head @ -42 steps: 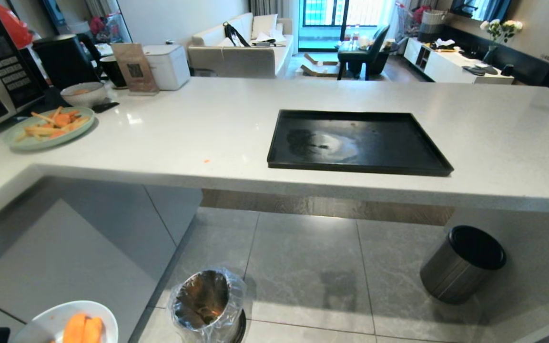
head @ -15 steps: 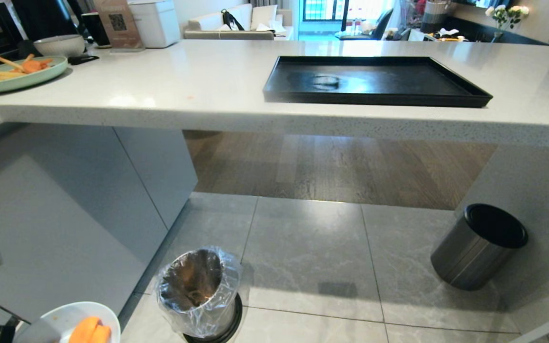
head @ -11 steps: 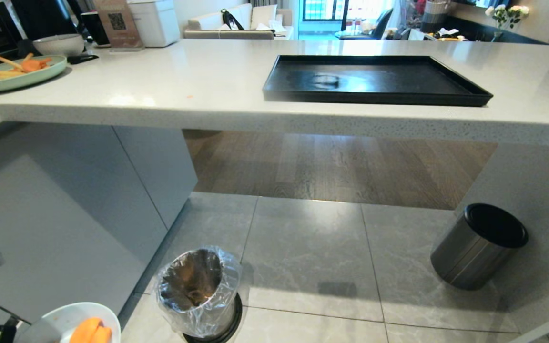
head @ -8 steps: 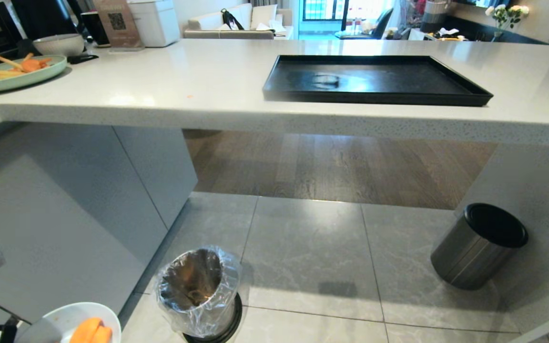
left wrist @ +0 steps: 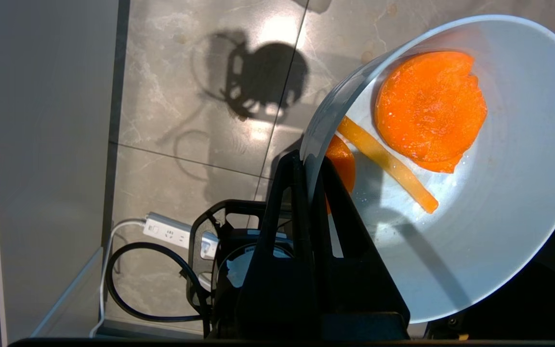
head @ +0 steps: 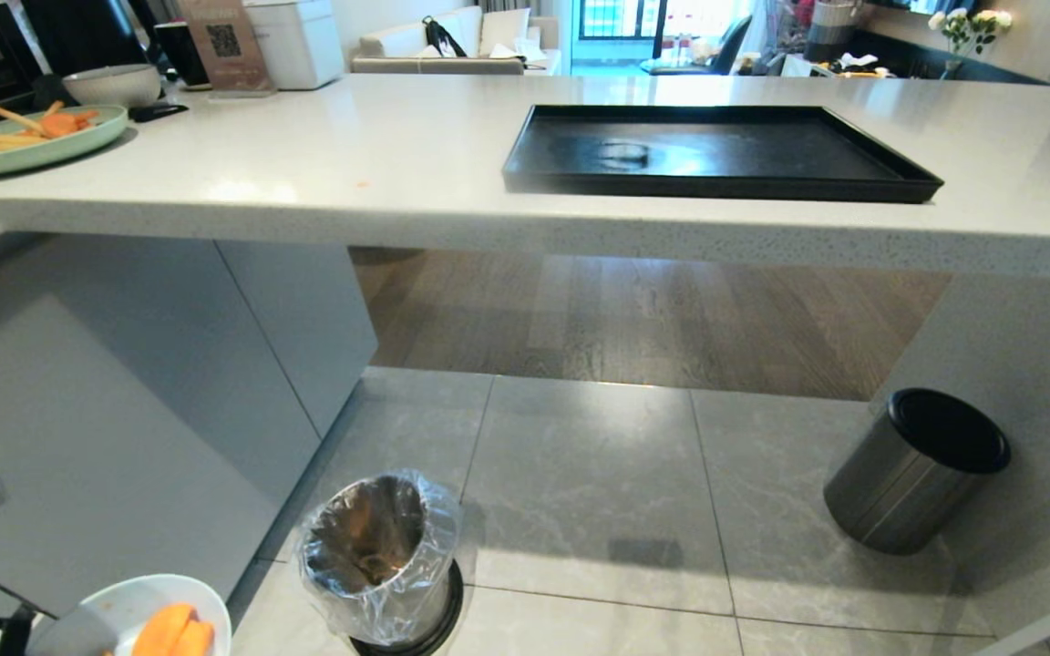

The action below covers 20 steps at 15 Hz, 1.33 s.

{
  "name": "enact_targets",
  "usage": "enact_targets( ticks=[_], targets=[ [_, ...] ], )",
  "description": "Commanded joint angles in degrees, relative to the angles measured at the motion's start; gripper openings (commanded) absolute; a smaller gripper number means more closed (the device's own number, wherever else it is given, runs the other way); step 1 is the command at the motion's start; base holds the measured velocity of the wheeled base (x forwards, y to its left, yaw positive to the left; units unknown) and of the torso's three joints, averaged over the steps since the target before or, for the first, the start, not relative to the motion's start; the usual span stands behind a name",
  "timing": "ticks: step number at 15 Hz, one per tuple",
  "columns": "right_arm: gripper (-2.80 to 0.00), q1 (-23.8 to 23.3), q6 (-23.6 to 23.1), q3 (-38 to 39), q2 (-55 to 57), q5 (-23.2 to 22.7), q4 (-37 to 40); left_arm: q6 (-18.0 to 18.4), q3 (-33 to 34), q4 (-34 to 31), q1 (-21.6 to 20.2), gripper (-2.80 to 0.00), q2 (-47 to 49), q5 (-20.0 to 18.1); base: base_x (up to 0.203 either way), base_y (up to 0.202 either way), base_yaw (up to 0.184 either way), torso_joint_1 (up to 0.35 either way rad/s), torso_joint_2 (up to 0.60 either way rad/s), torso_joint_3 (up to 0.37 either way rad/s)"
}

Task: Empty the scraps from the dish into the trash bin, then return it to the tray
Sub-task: Move the bowl over the trash can

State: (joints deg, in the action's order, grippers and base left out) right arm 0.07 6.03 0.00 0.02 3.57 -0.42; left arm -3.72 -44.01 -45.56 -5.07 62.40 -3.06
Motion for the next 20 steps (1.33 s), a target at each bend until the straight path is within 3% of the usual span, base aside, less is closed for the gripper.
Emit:
enact_targets(
  ticks=[1,20],
  targets=[
    [-2.8,0.0,0.0,0.0,0.0,0.0,0.0,-0.1,0.0,-0.2,0.0,-2.8,0.1,0.0,0.0,0.0,0.0,0.0,0.0,0.0],
    [-2.8,0.0,0.0,0.0,0.0,0.0,0.0,0.1,-0.1,-0.2,0.1,-2.8,0.9,0.1,0.0,0.0,0.0,0.0,0.0,0.0]
  ],
)
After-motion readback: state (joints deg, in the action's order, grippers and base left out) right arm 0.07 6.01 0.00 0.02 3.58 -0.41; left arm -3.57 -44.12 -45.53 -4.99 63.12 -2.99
